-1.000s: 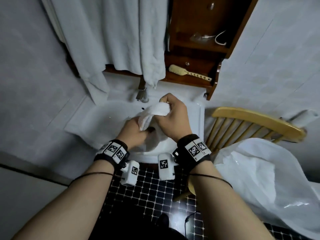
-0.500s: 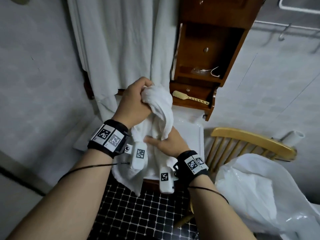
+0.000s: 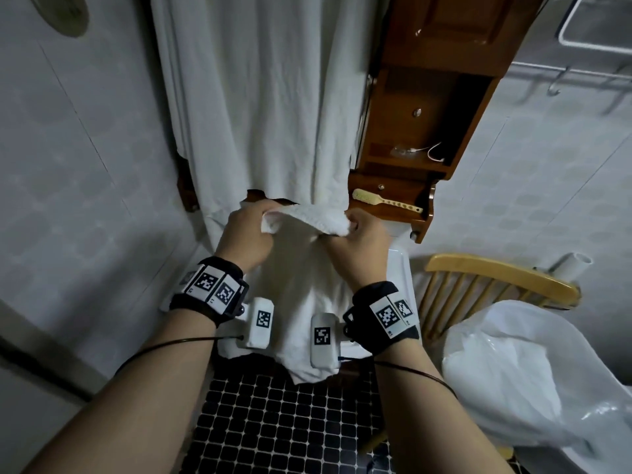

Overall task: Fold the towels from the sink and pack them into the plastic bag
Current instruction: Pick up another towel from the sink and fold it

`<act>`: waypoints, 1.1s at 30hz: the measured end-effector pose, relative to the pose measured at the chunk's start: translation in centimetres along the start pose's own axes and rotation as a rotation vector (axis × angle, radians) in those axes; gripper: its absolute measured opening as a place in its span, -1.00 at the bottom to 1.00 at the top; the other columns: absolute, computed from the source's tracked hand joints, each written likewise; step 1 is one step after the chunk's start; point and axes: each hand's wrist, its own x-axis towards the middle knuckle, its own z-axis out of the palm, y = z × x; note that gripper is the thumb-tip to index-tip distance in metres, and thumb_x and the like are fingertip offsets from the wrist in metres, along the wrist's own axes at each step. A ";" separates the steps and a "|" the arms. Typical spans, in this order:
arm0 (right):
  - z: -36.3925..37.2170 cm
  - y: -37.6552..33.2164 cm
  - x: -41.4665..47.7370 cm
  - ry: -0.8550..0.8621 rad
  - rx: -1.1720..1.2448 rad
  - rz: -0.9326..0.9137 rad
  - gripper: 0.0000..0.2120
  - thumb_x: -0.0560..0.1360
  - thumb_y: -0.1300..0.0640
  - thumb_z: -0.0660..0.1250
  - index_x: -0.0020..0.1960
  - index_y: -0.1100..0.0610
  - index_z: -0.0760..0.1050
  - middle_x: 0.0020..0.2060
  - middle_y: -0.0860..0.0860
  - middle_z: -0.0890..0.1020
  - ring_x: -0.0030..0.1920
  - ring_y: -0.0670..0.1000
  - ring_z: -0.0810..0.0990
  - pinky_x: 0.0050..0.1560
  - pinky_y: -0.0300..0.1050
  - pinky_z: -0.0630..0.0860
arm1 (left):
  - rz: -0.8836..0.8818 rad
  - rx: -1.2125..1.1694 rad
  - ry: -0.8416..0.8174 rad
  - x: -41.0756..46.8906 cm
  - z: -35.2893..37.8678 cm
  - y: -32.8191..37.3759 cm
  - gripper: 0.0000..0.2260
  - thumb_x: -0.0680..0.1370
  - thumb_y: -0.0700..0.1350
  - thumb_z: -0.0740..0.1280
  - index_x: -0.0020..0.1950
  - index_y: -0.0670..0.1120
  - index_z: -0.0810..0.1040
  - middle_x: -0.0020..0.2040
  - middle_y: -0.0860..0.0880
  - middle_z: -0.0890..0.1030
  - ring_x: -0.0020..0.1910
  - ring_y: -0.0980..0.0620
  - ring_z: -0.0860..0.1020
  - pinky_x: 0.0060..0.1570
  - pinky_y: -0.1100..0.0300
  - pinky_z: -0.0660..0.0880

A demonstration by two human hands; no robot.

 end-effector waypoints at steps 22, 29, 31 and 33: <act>2.5 7.3 -2.2 -0.524 -0.561 0.339 -0.82 0.59 0.24 0.22 0.09 0.21 0.58 0.06 0.22 0.68 0.13 0.28 0.65 0.05 0.00 0.55 | -0.062 -0.284 0.677 1.3 -6.0 -0.6 -0.54 0.41 -0.35 0.12 0.18 -0.13 0.66 0.13 -0.10 0.66 0.11 -0.03 0.60 0.12 0.26 0.49; -0.6 -3.0 2.4 -0.108 -0.002 0.044 -0.89 0.42 0.25 0.40 -0.10 0.29 0.62 -0.28 0.03 0.65 -0.33 0.07 0.62 -0.40 -0.08 0.51 | -0.003 -0.146 -0.006 0.4 -4.9 -1.0 -0.29 0.37 -0.34 0.53 0.47 0.08 0.52 0.26 -0.01 0.52 0.24 0.04 0.53 0.24 0.17 0.50; -1.7 -6.9 2.4 -0.090 0.125 -0.105 -0.88 0.40 0.27 0.40 -0.09 0.21 0.68 -0.26 -0.03 0.69 -0.29 -0.01 0.65 -0.33 -0.09 0.59 | 0.104 -0.102 -0.257 -0.5 -4.0 -0.3 -0.18 0.31 -0.21 0.68 0.48 0.15 0.42 0.26 0.06 0.49 0.21 0.25 0.51 0.22 0.33 0.47; -2.2 -9.3 2.0 -0.123 0.301 -0.169 -0.73 0.42 0.30 0.37 0.05 0.12 0.72 -0.10 -0.04 0.75 -0.04 -0.06 0.73 -0.02 -0.05 0.70 | 0.148 -0.015 -0.400 -0.9 -2.6 0.5 -0.41 0.35 -0.07 0.67 0.25 0.13 0.45 0.11 0.20 0.50 0.10 0.36 0.53 0.00 0.49 0.42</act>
